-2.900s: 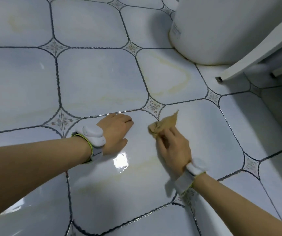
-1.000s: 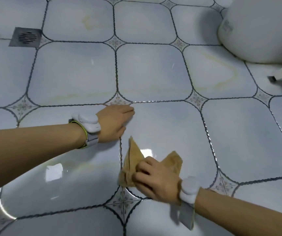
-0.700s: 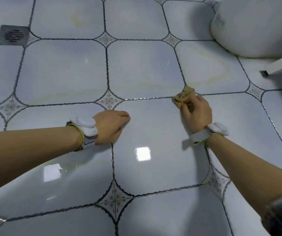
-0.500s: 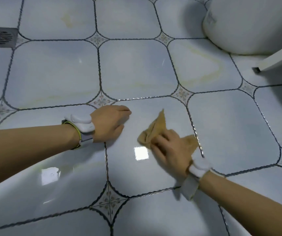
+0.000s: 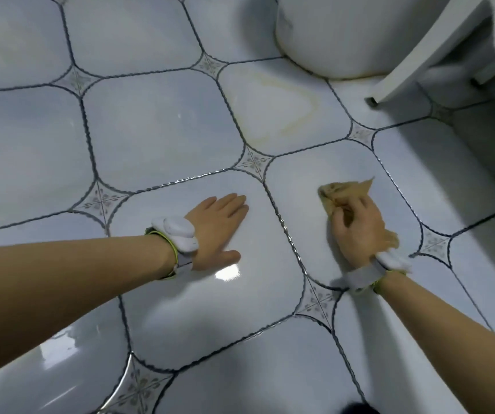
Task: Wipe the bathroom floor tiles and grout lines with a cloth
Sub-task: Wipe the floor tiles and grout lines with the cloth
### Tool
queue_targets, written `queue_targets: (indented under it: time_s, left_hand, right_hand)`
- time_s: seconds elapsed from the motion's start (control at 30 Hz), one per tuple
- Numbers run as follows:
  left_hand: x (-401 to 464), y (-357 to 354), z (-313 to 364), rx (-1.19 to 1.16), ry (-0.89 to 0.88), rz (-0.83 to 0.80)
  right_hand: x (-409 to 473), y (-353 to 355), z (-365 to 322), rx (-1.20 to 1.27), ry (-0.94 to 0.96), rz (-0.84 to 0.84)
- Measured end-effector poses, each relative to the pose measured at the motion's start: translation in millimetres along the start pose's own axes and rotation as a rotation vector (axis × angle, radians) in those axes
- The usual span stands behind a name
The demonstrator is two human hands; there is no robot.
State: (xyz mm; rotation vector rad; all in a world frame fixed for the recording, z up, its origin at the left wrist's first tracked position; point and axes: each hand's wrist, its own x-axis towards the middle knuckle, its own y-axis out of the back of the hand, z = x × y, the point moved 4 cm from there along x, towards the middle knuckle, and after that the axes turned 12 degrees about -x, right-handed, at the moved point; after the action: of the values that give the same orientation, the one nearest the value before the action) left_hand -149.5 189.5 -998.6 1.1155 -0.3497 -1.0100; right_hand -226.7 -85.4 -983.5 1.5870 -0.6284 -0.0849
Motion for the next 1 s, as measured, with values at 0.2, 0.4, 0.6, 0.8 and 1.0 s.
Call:
queue_targets:
  time_s: [0.2, 0.4, 0.6, 0.8, 1.0]
  left_hand:
    - [8, -12, 11, -0.028, 0.013, -0.005]
    - [8, -8, 17, 0.025, 0.019, -0.033]
    - [12, -1, 22, 0.108, 0.016, -0.05]
    - [10, 2, 24, 0.132, 0.022, -0.063]
    - [-5, 28, 14, 0.024, 0.041, -0.004]
  right_hand:
    - [-108, 18, -23, 0.24, 0.73, -0.32]
    - [31, 2, 82, -0.155, 0.31, -0.096]
    - [47, -1, 66, -0.138, -0.13, -0.018]
    - [-99, 8, -20, 0.094, 0.499, -0.233]
    - [-26, 10, 22, -0.033, 0.385, -0.114]
